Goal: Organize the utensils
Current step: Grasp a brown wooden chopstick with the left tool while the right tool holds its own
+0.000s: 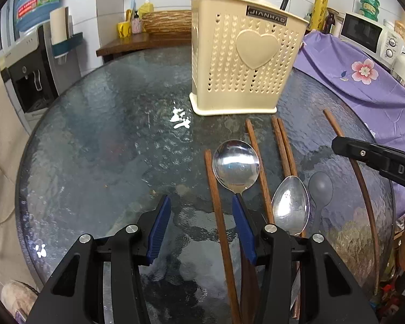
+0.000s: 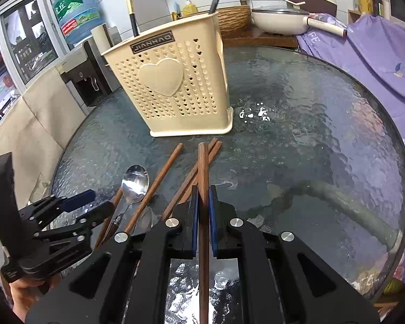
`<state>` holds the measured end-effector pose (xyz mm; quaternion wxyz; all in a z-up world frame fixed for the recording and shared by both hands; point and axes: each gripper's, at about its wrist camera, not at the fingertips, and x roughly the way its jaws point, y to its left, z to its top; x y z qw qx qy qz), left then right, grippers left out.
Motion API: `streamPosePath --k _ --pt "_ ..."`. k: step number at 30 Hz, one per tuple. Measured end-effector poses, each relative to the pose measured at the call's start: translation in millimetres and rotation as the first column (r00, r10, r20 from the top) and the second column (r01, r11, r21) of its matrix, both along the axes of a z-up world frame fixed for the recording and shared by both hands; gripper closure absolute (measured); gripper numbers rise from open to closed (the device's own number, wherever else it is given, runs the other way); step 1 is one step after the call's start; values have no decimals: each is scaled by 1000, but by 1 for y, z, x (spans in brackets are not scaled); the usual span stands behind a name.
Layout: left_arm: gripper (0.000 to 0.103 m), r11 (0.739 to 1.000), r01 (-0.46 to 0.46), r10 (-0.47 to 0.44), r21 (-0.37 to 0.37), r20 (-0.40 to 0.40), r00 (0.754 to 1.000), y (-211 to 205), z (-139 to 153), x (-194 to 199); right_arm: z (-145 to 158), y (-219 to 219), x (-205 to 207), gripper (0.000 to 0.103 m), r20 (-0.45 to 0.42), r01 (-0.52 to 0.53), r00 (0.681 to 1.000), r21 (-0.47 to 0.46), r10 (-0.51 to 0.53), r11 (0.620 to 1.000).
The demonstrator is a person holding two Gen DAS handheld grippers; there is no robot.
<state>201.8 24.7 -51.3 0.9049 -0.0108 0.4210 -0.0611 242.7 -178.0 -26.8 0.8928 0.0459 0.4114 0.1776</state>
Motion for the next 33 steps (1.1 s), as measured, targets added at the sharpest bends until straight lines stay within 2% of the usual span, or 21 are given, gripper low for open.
streamPosePath --k 3,5,11,13,16,21,33 --pt "66 1000 0 0 31 -16 1000 -3 -3 4 2 2 -3 95 8 -6 1000 -3 6 1000" --pt "68 1000 -2 2 18 -27 1000 0 -4 7 3 4 -4 95 12 -9 1000 -5 10 1000" --pt "69 1000 12 -11 11 -50 999 1 -3 12 4 7 -7 95 16 -19 1000 -4 19 1000" --pt "71 999 16 -13 45 -54 998 -2 -3 17 5 8 -7 95 19 -23 1000 -3 23 1000" --pt "79 996 10 -4 89 -65 998 -7 -3 26 8 11 -8 95 26 -32 999 -7 32 999" --pt "93 994 31 -20 103 -106 994 -12 -1 44 13 13 -6 95 39 -37 999 -17 38 999" --pt "96 996 23 -14 82 -113 994 -9 -1 56 19 14 -5 95 57 -33 998 -20 34 999"
